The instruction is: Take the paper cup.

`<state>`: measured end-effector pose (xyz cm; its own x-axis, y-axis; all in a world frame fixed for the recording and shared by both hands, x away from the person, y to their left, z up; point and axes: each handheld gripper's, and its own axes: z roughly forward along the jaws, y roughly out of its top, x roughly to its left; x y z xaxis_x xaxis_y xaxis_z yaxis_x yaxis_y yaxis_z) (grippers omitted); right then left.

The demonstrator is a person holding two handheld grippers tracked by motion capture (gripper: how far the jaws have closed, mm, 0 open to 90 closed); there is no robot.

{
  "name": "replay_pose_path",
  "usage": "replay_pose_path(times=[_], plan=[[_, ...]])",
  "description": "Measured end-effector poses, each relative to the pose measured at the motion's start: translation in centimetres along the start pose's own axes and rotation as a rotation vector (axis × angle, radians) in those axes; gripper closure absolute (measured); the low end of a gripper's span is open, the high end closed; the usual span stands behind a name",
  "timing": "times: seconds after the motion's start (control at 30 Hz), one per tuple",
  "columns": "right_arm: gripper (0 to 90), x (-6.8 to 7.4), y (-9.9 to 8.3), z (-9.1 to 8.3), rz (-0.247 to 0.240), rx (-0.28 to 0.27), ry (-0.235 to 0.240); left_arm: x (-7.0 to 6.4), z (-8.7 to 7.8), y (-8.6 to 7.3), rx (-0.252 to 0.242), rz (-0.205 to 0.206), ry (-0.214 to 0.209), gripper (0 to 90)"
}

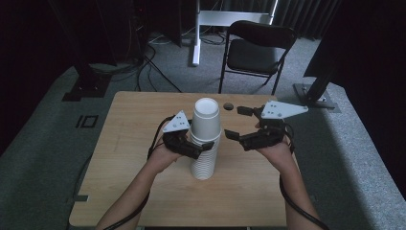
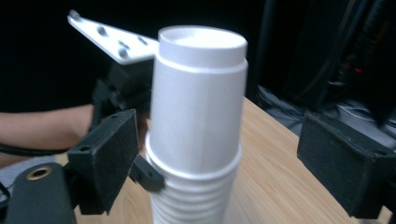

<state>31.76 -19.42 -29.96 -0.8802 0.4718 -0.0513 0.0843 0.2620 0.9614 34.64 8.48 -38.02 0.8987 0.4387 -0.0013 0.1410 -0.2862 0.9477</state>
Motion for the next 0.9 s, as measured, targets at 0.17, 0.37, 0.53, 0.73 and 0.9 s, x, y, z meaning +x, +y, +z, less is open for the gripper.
replay_pose_path(times=[0.17,0.37,0.53,0.73,0.9], plan=[[11.3,0.1,0.8,1.1,-0.009,0.018,0.027,0.0,0.0,0.0,0.004,0.002,-0.001,4.5],[11.4,0.4,1.7,2.4,-0.028,0.028,0.056,0.0,0.0,0.1,0.005,0.002,-0.003,4.5],[11.4,0.4,2.0,3.4,-0.014,0.035,0.059,0.0,0.0,0.1,0.004,0.004,-0.003,4.5],[10.0,0.4,2.0,4.7,-0.012,0.051,0.070,0.0,0.0,0.1,0.004,0.003,-0.004,4.5],[11.8,0.4,2.1,5.9,-0.027,0.070,0.064,0.0,0.0,0.1,0.005,0.003,-0.006,4.5]])
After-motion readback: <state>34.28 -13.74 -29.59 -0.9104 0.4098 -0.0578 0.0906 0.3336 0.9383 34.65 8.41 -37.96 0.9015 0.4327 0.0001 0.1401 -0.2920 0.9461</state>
